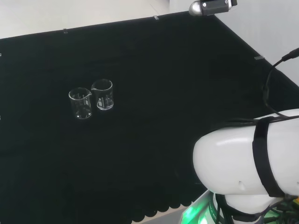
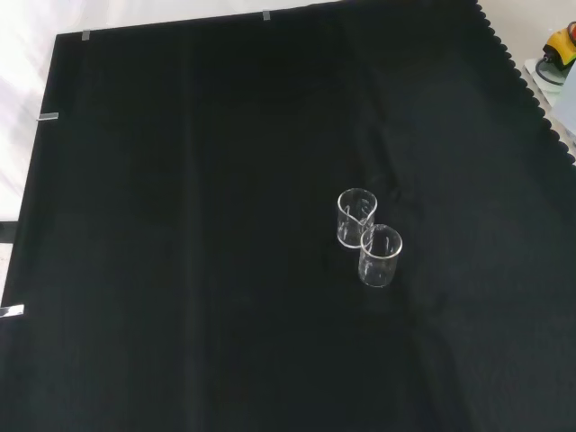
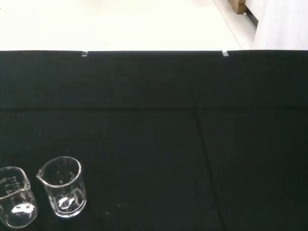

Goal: Pick up the beaker on the right.

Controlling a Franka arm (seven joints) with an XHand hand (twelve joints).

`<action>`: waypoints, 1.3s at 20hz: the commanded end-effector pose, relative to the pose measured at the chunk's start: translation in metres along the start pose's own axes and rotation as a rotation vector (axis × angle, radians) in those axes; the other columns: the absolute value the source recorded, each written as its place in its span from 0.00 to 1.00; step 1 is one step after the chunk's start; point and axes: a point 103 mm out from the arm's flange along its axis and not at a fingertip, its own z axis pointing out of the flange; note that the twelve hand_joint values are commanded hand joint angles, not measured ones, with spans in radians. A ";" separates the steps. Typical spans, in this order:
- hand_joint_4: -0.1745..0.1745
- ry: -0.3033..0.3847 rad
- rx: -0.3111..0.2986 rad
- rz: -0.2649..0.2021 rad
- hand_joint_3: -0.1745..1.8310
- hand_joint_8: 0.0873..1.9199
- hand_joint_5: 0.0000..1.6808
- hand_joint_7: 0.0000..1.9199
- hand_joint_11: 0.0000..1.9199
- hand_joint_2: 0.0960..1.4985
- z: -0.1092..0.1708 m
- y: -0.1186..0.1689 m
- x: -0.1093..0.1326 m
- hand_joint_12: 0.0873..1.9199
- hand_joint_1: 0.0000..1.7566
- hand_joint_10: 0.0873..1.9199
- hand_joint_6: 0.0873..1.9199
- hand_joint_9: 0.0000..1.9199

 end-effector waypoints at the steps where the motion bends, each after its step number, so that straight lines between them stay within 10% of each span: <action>1: 0.36 0.029 -0.024 -0.014 0.45 0.23 0.16 0.05 0.00 0.77 -0.010 0.010 0.010 0.48 0.05 0.29 0.00 0.06; 26: 0.35 0.082 0.030 -0.012 0.45 0.23 0.16 0.06 0.00 0.72 0.035 0.055 -0.001 0.48 0.10 0.30 0.00 0.06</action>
